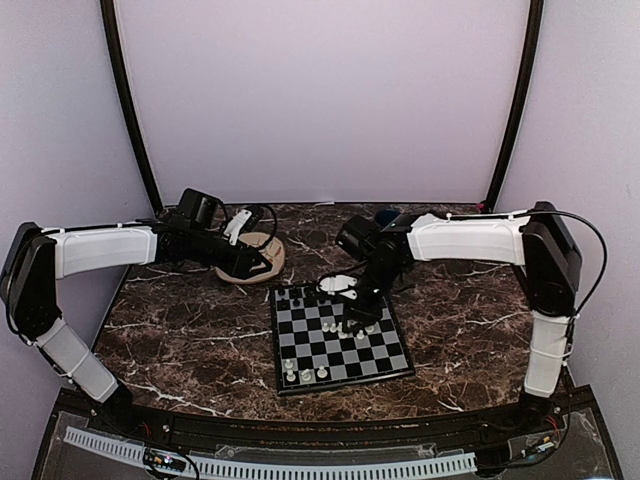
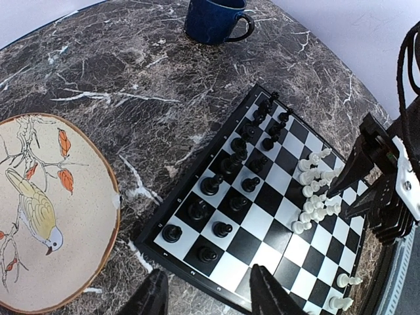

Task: Set up the chess pieces on the board
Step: Pick up the king from the chessboard.

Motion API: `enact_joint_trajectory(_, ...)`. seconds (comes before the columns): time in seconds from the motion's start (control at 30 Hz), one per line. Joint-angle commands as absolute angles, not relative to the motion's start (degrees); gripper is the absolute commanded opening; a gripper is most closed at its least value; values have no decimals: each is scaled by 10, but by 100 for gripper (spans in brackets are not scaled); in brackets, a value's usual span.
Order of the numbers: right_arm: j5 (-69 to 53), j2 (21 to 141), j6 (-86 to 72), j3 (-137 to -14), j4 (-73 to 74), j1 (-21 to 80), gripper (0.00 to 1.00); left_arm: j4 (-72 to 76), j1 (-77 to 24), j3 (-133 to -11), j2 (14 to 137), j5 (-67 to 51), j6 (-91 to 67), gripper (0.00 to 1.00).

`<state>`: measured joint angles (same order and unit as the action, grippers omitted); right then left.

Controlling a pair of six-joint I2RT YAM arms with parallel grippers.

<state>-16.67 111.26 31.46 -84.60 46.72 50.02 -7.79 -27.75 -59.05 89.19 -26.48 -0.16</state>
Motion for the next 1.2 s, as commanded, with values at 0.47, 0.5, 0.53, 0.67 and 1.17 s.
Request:
enact_joint_trajectory(0.47,-129,1135,313,-865,454,545,15,-83,-274,-592,872,-259,4,45)
enact_joint_trajectory(0.5,-131,1132,313,-864,455,546,13,-83,-275,-592,871,-259,4,45)
enact_joint_trajectory(0.53,-132,1128,313,-864,457,547,12,-83,-275,-592,871,-259,5,45)
enact_joint_trajectory(0.67,-141,1107,321,-851,467,556,7,-84,-274,-592,871,-258,4,45)
enact_joint_trajectory(1.17,-164,1020,348,-768,481,590,5,-86,-275,-594,868,-256,5,45)
